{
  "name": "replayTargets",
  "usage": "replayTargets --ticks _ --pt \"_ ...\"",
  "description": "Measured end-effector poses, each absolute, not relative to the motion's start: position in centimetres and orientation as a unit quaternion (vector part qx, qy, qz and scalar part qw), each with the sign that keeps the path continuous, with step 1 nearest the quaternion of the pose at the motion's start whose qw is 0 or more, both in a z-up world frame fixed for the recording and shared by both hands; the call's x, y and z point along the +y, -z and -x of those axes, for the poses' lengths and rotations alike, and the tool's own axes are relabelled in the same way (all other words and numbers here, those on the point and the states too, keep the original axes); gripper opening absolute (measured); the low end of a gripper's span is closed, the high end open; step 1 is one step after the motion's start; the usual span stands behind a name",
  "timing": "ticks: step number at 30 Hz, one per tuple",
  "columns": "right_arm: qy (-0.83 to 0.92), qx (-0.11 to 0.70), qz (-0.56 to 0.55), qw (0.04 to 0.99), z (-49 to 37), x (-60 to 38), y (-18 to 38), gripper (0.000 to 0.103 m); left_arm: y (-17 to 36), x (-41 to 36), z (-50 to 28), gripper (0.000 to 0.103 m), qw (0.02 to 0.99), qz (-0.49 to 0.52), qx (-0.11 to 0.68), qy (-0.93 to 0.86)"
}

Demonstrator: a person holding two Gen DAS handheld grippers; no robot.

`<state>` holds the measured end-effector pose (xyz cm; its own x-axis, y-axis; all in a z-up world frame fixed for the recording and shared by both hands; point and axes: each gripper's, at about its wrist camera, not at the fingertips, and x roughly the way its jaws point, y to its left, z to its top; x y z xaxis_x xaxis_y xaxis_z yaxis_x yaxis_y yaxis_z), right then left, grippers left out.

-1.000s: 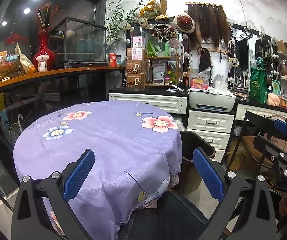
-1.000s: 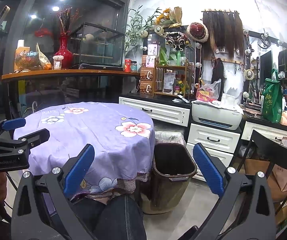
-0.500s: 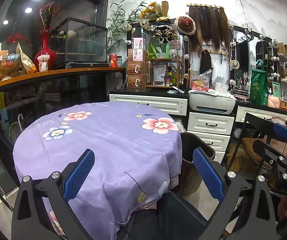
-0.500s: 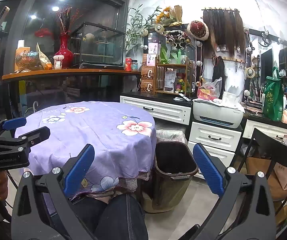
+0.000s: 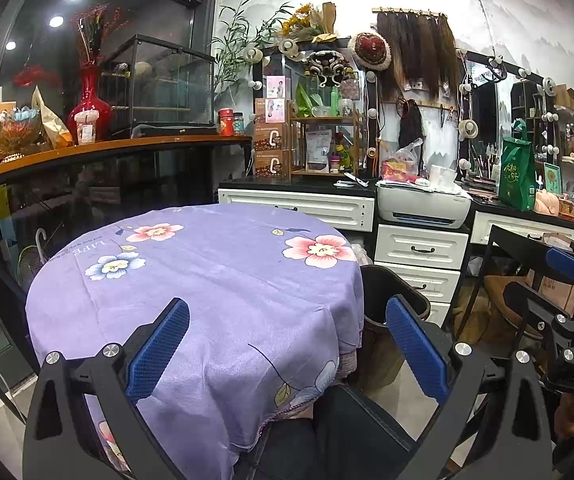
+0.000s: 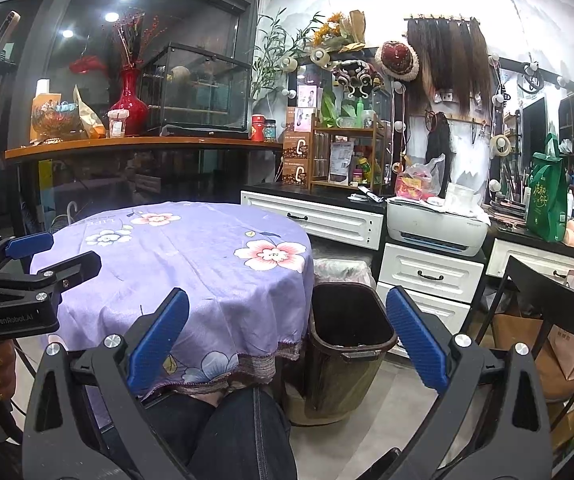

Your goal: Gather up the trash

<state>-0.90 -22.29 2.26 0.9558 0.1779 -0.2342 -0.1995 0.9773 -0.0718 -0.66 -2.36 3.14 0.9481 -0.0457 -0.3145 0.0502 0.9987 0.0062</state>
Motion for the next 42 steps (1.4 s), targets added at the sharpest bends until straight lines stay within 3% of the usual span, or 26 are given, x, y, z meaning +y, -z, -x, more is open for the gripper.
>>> replayTargets --ticks 42 --pt "-0.098 0.118 0.045 0.987 0.99 -21.98 -2.44 0.097 -2.61 -2.63 0.27 0.098 0.986 -0.007 0.167 0.015"
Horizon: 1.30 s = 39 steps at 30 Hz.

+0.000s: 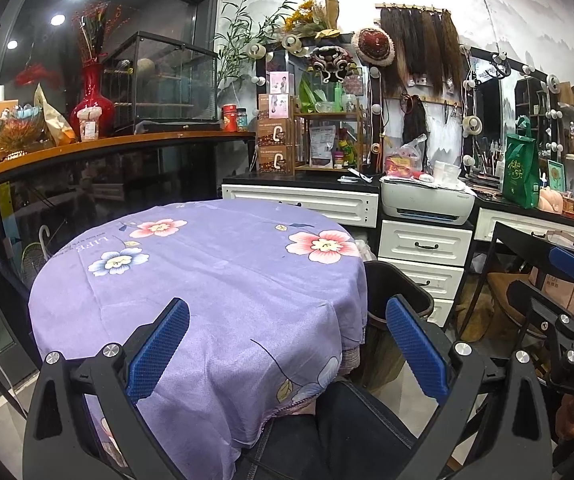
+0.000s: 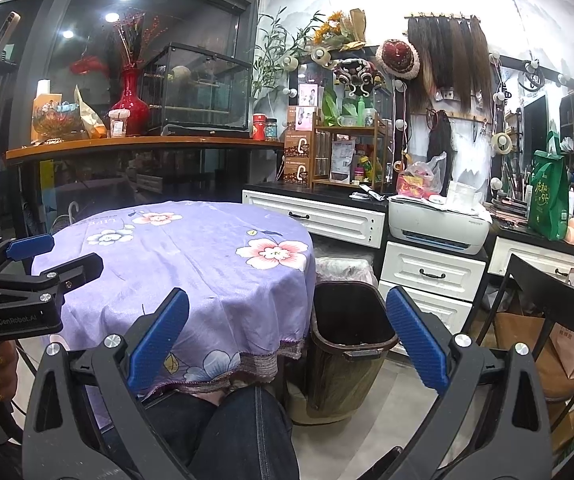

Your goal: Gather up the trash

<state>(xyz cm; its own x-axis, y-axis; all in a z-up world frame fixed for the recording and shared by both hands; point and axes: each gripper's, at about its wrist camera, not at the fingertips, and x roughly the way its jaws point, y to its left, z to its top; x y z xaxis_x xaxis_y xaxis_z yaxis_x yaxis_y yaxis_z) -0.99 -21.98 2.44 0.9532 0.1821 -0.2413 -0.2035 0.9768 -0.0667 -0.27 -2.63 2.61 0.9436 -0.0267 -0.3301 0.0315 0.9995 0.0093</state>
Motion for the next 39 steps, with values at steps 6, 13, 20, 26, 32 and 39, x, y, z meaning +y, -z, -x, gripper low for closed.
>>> replayTargets --ticks 6,13,20,26,32,39 --pt "-0.097 0.118 0.045 0.987 1.0 -21.85 -2.46 0.097 -2.55 -2.6 0.28 0.098 0.985 -0.006 0.169 0.014" --pt "-0.098 0.118 0.045 0.987 0.96 -21.78 -2.47 0.097 -2.56 -2.59 0.29 0.098 0.985 -0.005 0.17 0.014" --pt "-0.099 0.12 0.044 0.987 0.87 -21.62 -2.44 0.097 -2.56 -2.61 0.29 0.098 0.985 -0.005 0.169 0.015" --pt "-0.1 0.121 0.044 0.987 0.86 -21.61 -2.4 0.097 -2.62 -2.6 0.29 0.098 0.985 -0.006 0.169 0.015" --pt "-0.1 0.121 0.044 0.987 0.86 -21.61 -2.4 0.097 -2.63 -2.59 0.26 0.098 0.985 -0.006 0.17 0.016" --pt "-0.1 0.121 0.044 0.987 0.85 -21.62 -2.38 0.097 -2.64 -2.57 0.33 0.098 0.985 -0.006 0.169 0.016"
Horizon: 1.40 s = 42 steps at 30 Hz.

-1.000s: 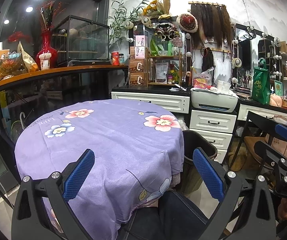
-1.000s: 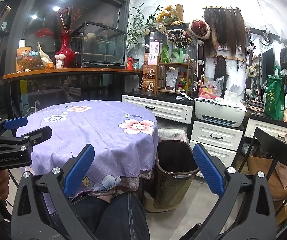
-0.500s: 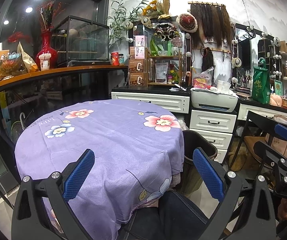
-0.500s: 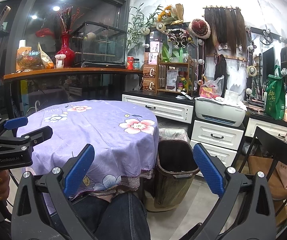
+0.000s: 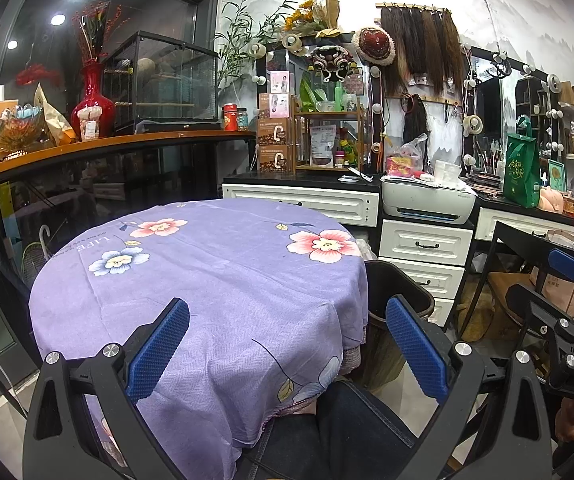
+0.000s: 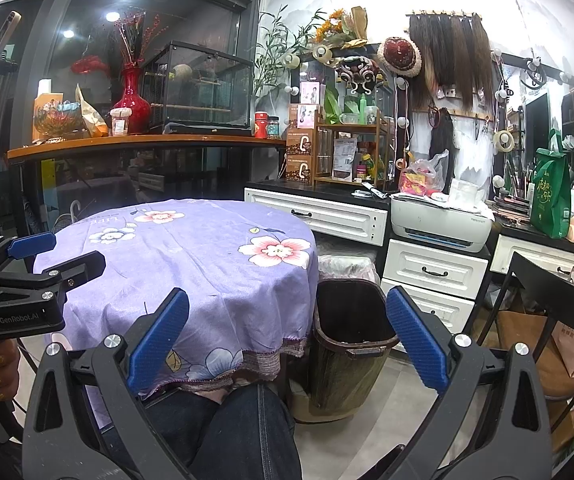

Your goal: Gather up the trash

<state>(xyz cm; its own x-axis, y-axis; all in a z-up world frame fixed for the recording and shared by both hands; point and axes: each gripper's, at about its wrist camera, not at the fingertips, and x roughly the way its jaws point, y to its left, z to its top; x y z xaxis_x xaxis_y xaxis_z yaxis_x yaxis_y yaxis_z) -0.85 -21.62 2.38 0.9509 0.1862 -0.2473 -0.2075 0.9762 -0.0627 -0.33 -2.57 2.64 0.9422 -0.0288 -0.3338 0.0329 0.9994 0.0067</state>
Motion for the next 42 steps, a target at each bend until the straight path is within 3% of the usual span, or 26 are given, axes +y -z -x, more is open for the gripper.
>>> replayTargets --ticks 42 --pt "-0.101 0.122 0.039 0.987 0.85 -21.91 -1.92 0.097 -2.93 -2.15 0.31 0.098 0.985 -0.009 0.17 0.016"
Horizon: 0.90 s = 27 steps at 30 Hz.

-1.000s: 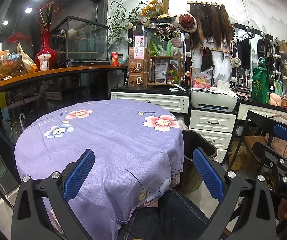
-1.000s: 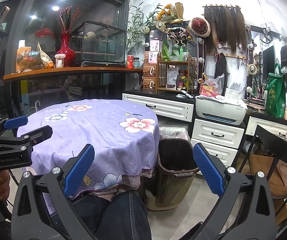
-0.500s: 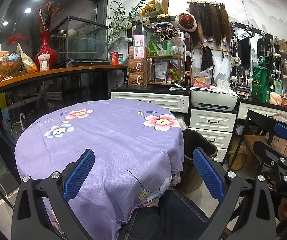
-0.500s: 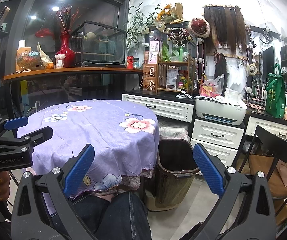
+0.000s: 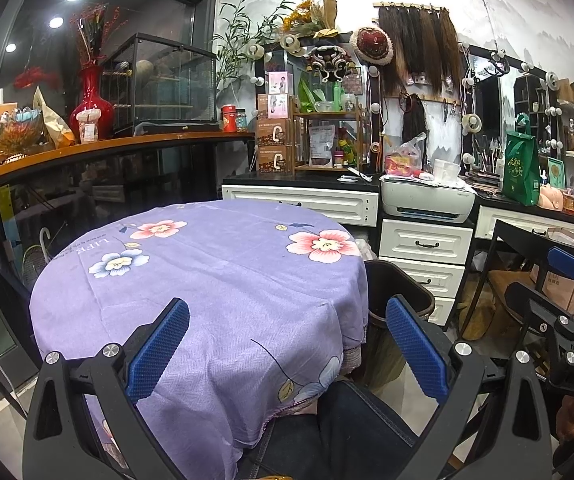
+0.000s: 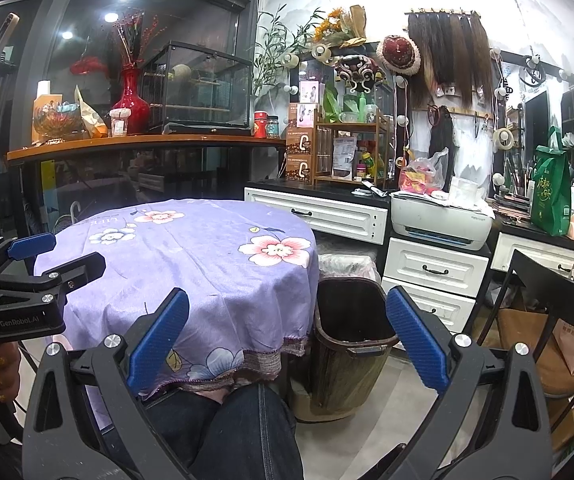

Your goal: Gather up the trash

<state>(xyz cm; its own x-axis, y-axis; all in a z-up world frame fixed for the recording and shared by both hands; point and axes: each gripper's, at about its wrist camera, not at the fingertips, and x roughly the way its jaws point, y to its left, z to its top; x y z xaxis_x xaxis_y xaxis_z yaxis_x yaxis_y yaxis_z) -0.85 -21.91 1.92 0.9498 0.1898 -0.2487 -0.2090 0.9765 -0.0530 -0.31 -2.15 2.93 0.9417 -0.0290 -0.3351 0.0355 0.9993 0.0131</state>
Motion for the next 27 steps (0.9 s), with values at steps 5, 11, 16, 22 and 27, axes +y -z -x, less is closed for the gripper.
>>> replayTargets --ticks 5,11,16,22,27 --pt "-0.101 0.122 0.04 0.987 0.84 -21.89 -1.9 0.097 -3.03 -2.06 0.27 0.098 0.985 -0.011 0.17 0.017" --pt "-0.101 0.123 0.039 0.986 0.86 -21.88 -1.84 0.097 -3.06 -2.0 0.19 0.098 0.985 -0.01 0.169 0.018" --pt "-0.101 0.123 0.039 0.986 0.85 -21.85 -1.85 0.097 -3.08 -1.93 0.14 0.098 0.985 -0.011 0.169 0.018" --pt "-0.101 0.123 0.039 0.986 0.85 -21.88 -1.86 0.097 -3.05 -1.97 0.13 0.098 0.985 -0.011 0.17 0.018" --pt "-0.102 0.123 0.039 0.986 0.83 -21.83 -1.77 0.097 -3.07 -1.93 0.12 0.098 0.985 -0.011 0.169 0.018"
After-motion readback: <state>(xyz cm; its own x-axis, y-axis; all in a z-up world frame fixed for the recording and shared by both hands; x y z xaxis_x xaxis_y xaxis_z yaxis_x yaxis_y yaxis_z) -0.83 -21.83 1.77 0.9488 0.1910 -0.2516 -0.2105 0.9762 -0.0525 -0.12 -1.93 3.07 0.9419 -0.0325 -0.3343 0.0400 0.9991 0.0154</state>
